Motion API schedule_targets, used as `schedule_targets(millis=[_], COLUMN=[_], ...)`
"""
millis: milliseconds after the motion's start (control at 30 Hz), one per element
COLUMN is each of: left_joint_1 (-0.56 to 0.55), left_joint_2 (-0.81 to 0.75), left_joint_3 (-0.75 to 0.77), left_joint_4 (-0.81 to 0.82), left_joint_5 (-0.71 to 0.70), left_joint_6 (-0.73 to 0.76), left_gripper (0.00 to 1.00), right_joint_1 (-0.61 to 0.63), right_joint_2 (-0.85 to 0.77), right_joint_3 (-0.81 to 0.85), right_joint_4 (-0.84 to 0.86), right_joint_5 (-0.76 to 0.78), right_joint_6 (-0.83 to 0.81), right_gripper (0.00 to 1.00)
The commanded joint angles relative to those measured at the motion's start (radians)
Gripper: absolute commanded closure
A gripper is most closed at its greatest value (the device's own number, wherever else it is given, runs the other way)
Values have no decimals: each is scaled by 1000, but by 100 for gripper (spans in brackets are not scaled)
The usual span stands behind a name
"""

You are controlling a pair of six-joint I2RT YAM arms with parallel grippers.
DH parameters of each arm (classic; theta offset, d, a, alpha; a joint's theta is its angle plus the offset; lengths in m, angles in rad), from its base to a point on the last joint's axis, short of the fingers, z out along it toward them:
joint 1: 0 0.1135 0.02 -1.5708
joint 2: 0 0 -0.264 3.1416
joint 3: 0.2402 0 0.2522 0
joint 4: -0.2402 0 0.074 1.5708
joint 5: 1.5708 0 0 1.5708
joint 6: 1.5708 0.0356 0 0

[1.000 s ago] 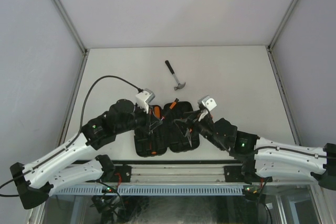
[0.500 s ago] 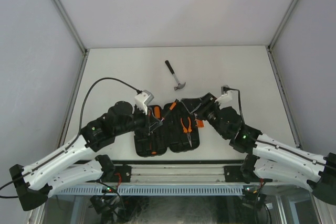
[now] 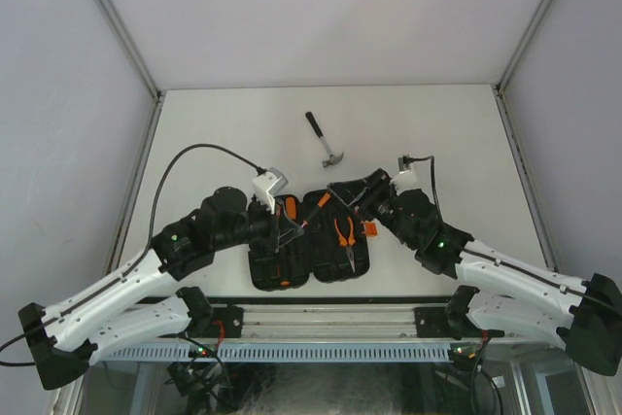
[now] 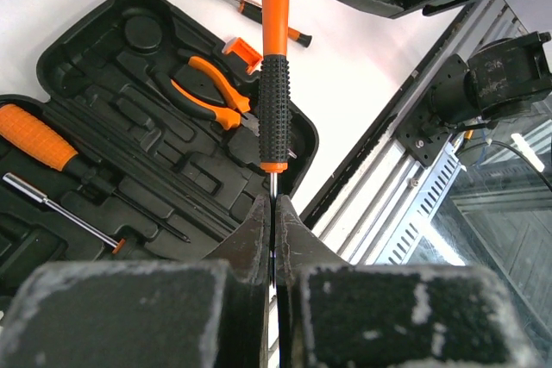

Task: Sort the tools into containers
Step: Pick up the screwdriver from the center of the board.

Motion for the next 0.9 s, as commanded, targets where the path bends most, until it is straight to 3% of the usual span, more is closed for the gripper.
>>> schedule_targets(millis=[0, 567, 633, 700, 867], left_joint_1=[1, 1, 0, 1, 1], left_joint_2=[6, 17, 16, 15, 4], left_joint_3=[-8, -2, -3, -3, -3], left_joint_4=[48, 47, 44, 42, 39], left_joint_5=[43, 63, 62, 59, 48], left_joint_6=[1, 10, 10, 9, 8], left_gripper=[100, 99, 91, 74, 47], right_joint_1=[-19, -33, -33, -33, -32], right_joint_2=[1, 20, 21, 18, 14], right_joint_3=[28, 29, 29, 28, 28], right_joint_4=[64, 63, 59, 53, 49], right_joint_5=[-30, -59, -59, -56, -58], right_joint_6=[15, 17, 14, 13, -1], right_gripper=[63, 88, 94, 98, 100])
